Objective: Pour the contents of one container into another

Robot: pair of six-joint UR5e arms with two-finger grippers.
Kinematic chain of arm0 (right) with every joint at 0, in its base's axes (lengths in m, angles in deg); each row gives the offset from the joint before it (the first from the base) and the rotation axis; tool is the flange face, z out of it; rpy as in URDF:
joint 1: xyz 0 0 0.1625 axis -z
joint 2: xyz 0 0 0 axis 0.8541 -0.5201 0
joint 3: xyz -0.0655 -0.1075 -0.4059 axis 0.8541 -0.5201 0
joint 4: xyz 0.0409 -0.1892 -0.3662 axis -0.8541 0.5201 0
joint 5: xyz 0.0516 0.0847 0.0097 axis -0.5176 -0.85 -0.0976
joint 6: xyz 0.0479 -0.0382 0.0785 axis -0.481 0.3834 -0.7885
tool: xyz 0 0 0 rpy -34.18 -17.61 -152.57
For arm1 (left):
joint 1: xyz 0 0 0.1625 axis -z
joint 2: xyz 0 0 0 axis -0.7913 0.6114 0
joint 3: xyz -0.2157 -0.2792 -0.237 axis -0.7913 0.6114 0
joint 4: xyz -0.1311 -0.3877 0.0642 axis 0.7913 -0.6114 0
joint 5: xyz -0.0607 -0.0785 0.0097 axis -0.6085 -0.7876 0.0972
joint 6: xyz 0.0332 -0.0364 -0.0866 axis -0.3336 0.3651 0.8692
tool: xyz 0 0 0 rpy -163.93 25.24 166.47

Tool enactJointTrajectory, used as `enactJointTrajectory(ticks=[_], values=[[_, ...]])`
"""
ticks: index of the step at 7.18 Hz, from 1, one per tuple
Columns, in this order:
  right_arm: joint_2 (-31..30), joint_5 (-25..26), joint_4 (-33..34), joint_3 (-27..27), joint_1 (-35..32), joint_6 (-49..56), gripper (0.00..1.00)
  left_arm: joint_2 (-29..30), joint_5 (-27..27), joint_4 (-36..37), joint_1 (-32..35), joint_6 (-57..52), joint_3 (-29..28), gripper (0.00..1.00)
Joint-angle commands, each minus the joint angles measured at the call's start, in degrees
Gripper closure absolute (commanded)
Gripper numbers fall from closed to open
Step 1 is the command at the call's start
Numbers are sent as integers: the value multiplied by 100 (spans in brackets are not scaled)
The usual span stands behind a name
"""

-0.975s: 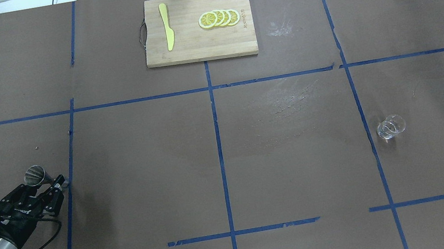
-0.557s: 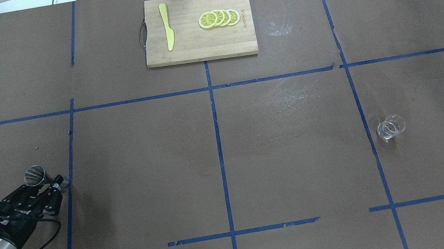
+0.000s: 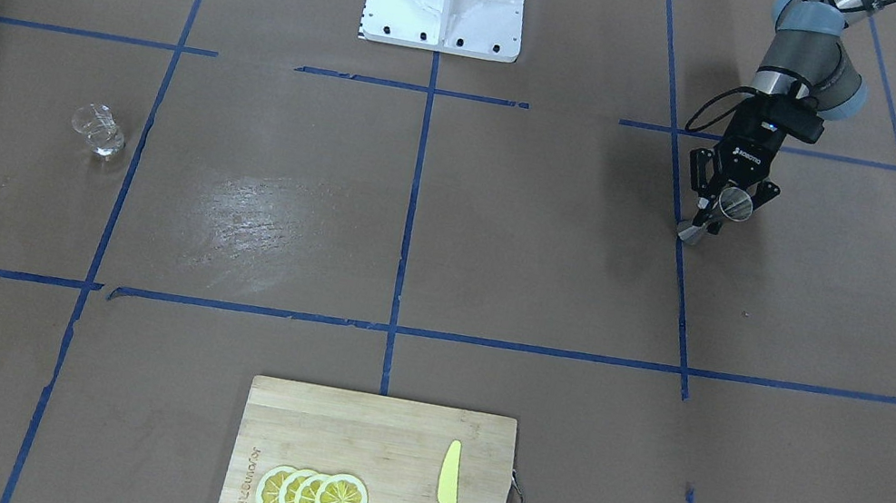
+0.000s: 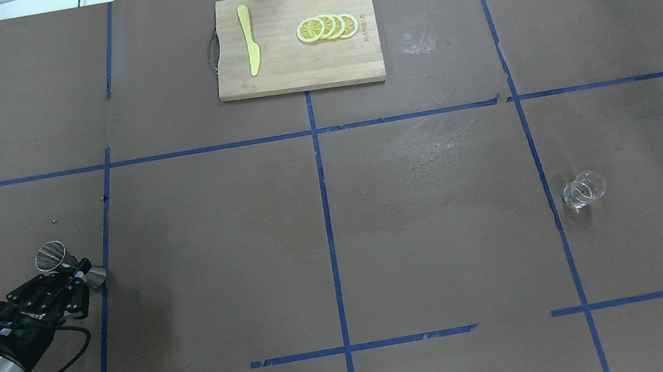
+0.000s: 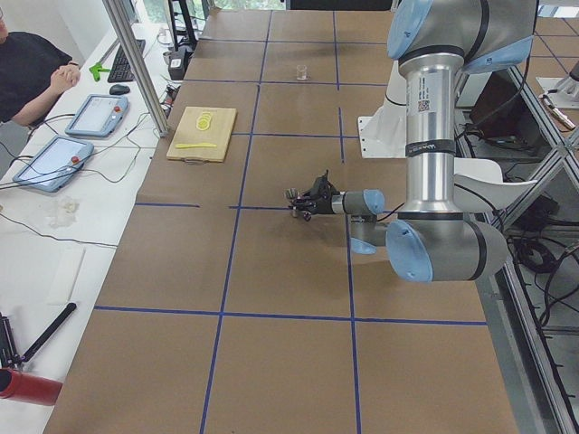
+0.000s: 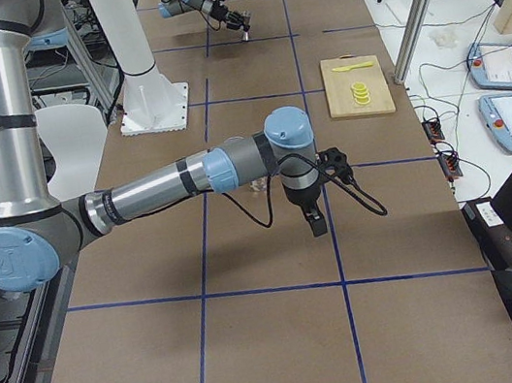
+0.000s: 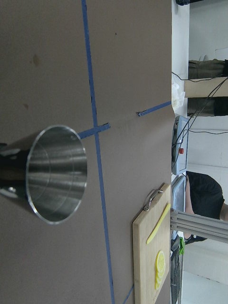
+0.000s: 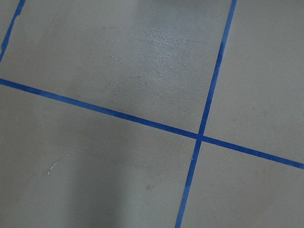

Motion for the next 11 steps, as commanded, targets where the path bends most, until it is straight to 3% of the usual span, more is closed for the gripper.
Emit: enactJointTrajectory(ticks=[1, 3, 4, 5, 8, 11], values=[[2, 0, 0, 0, -6, 6, 0, 5, -40, -108, 3, -695, 304, 100], [2, 0, 0, 0, -6, 6, 0, 23, -66, -704, 3, -1289, 332, 100], [2, 0, 0, 0, -6, -3, 0, 31, -388, -1011, 3, -1290, 332, 100], [2, 9, 0, 0, -6, -3, 0, 31, -1192, -1336, 177, -1377, 314, 100], [2, -8, 0, 26, -6, -20, 0, 338, -2960, -1752, 1011, -3902, 323, 100], [-138, -17, 0, 44, -6, -11, 0, 900, -4755, -1674, 1768, -4199, 156, 100]])
